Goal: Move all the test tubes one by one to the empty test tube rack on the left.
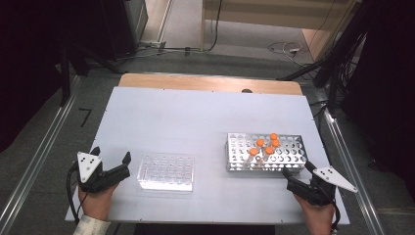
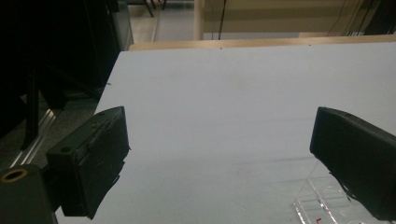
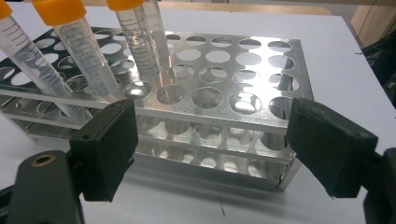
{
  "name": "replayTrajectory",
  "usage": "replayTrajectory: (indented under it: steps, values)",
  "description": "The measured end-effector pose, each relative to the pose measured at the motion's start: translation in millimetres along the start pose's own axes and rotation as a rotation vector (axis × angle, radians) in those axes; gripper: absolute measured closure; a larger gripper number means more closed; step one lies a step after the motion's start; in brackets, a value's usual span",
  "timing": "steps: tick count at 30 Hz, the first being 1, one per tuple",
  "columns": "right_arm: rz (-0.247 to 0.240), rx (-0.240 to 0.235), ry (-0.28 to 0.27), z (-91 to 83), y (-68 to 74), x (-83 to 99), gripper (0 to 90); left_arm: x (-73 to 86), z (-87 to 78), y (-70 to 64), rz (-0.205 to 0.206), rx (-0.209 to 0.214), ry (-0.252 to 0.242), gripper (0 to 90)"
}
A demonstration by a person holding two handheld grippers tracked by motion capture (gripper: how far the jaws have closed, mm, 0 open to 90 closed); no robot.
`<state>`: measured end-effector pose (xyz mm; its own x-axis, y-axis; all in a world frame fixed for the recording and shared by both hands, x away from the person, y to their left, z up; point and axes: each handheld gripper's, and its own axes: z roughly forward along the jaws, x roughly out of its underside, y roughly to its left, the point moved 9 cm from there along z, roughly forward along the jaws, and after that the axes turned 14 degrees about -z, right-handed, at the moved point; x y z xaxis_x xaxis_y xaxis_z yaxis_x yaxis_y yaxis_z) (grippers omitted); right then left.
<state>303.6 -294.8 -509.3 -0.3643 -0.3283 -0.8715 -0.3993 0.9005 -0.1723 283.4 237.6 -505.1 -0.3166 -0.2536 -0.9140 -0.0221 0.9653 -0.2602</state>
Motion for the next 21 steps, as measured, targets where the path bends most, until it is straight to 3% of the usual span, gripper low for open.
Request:
replayTrajectory:
  steps: [21]
  values:
    - [-0.005, -0.01, -0.002, 1.7, 3.7, -2.8, 15.3, 0.2, 0.5, 1.7, 0.003, -0.013, 0.0, 5.0]
